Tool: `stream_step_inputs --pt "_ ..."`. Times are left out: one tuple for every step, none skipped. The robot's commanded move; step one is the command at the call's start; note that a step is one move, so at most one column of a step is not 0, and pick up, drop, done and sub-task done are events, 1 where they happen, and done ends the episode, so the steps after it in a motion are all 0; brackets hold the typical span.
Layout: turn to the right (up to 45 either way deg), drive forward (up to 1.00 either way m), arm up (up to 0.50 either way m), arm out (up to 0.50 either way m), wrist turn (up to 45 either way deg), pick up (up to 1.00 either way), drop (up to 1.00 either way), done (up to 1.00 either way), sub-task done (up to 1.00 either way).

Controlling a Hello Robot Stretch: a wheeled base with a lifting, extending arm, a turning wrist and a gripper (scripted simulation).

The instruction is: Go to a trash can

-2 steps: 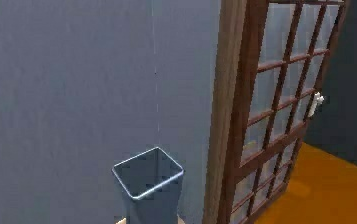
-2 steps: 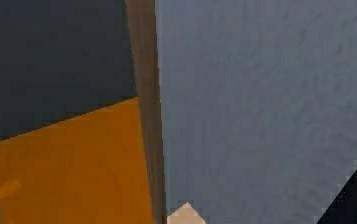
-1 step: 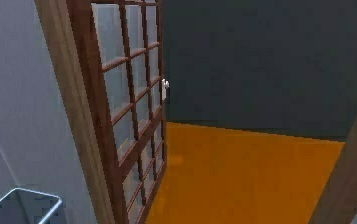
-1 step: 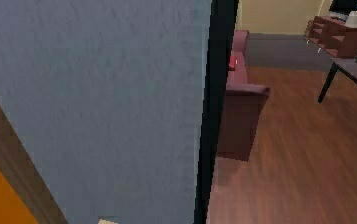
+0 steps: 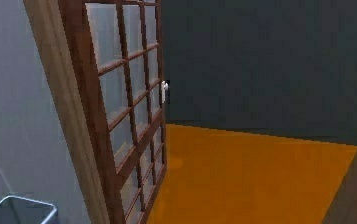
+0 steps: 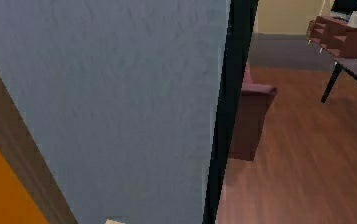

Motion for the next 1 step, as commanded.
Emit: stream_step_inputs --pt "-45.0 0.00 0.00 0.00 0.0 0.00 0.00 0.00 0.00"
